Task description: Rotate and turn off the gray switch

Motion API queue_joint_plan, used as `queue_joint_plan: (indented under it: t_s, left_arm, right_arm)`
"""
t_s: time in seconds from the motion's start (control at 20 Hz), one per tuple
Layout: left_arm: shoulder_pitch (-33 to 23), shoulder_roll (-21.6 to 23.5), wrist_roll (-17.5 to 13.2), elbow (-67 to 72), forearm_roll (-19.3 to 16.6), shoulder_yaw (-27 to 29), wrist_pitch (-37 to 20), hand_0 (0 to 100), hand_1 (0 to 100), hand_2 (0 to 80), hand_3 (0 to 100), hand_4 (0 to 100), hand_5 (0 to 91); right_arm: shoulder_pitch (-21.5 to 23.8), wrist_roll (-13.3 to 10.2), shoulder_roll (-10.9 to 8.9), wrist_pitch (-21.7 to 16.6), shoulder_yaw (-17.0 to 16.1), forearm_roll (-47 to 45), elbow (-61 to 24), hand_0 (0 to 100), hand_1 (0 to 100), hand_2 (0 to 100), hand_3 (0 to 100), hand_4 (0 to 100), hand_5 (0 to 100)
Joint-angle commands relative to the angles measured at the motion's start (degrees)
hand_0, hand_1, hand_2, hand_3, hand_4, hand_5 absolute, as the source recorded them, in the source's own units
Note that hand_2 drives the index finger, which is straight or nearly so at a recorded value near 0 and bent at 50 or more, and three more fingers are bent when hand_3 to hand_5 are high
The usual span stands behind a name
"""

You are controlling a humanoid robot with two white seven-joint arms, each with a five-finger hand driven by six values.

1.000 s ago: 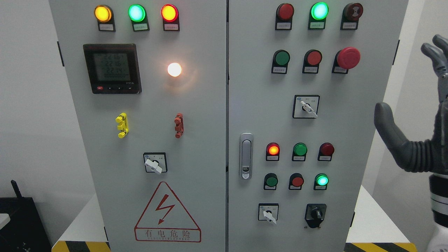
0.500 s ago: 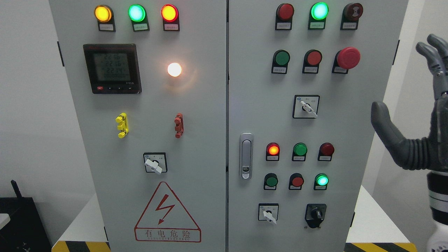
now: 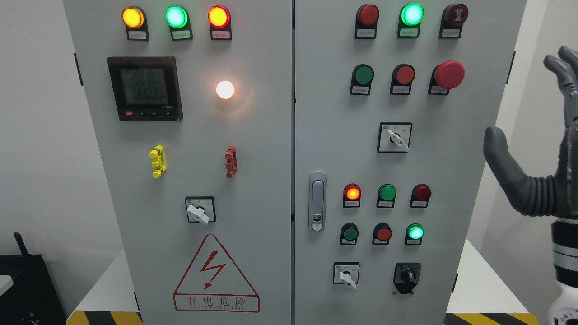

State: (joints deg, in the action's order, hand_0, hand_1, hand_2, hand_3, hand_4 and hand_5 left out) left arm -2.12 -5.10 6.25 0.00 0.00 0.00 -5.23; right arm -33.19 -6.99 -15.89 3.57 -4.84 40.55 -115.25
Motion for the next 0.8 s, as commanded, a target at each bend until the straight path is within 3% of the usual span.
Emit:
queue_joint_plan:
  t_s: [0.0,0.15,0.3,0.5,0.75]
  left_arm:
    - [0.0,0.0,0.0,1.3,-0.4,1.8,0.0,12,39,0.0,0,0,0.0]
    - [0.0,0.0,0.0,1.3,-0.4,1.8,0.0,12,39,0.0,0,0,0.0]
    - [-0.1,0.0,0.1,1.3,-0.4,1.8,0.0,12,39,0.0,0,0,0.0]
    - [0.0,0.0,0.0,1.3,-0.4,1.8,0.0,12,39,0.0,0,0,0.0]
    - [0.0,0.0,0.0,1.3,-0.4,1.8,0.0,12,39,0.0,0,0,0.0]
  right_arm:
    - [-0.2,0.0,2.71,3.2,1.3,-0.8,1.0,31,33,32,59,45,48]
    - [-0.2,0.0,3.76,5.6,1.9,-0.8,1.2,29,32,46,67,54,62]
    - [-0.2,0.0,4.73,7.7,3.5,-0.7,1.6,28,25,59,75,61,73]
    - [-0.7,0.0,4.82,10.7,6.1,-0.7,2.1,23,20,69,85,72,84]
    - [-0.6,0.0,6.04,13.4,8.8,-0.2,4.4,18,17,73,89,75,88]
